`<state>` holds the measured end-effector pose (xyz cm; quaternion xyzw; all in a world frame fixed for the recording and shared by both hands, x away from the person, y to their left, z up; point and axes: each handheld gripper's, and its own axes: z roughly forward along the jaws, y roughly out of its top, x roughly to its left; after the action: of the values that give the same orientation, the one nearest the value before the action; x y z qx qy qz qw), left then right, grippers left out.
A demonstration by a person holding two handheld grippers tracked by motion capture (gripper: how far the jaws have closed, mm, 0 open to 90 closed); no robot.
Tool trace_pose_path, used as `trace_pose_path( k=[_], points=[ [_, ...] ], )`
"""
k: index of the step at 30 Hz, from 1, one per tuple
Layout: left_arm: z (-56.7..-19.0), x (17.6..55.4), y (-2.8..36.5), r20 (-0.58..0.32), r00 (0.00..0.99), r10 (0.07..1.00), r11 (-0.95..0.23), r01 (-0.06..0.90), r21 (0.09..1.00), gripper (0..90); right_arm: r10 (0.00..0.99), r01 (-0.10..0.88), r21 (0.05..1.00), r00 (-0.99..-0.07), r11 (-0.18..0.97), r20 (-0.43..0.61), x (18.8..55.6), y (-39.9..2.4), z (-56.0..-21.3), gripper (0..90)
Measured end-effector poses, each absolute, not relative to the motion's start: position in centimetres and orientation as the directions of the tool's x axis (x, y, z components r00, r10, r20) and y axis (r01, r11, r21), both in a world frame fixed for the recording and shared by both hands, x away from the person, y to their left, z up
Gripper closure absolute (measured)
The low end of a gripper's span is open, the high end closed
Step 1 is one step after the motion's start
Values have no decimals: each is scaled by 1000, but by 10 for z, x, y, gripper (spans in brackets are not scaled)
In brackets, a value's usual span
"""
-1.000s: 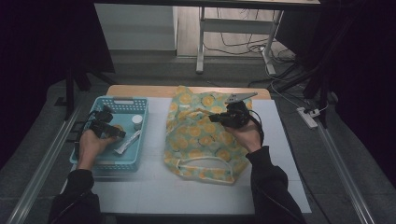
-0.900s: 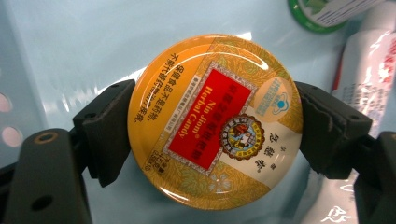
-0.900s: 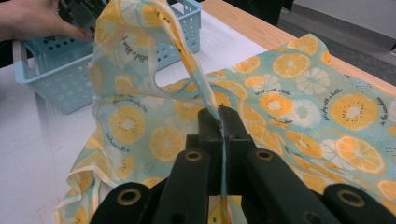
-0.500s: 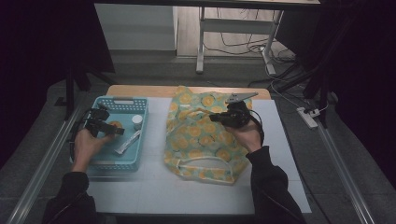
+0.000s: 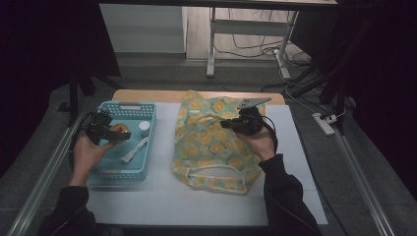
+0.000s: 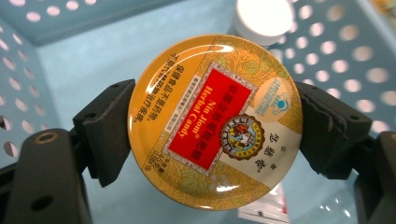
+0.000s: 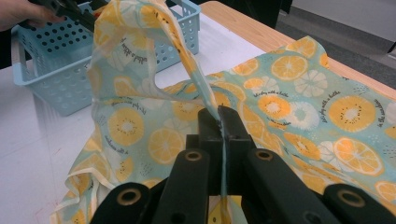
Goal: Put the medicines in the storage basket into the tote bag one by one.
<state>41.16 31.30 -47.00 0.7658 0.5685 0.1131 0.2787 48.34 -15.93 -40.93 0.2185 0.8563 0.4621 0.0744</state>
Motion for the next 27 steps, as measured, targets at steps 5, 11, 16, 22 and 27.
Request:
trace_pose_path(
  k=[5,11,16,22,27],
  points=[
    [-465,407,309,-156,353,922,-207,793,573,202,443,306,824,-893,477,75,483,-160,-409,891],
    [-456,401,298,-164,401,901,-232,766,600,201,444,308,823,-893,478,76,484,-160,-410,891],
    [-449,396,286,-154,442,884,-268,747,609,202,446,308,823,-892,477,76,484,-160,-410,891],
    [-445,391,270,-149,488,860,-308,729,612,202,448,308,826,-891,473,75,484,-160,-410,892],
    [-442,388,261,-154,519,840,-327,713,621,202,451,309,827,-889,469,77,485,-161,-411,891]
  ],
)
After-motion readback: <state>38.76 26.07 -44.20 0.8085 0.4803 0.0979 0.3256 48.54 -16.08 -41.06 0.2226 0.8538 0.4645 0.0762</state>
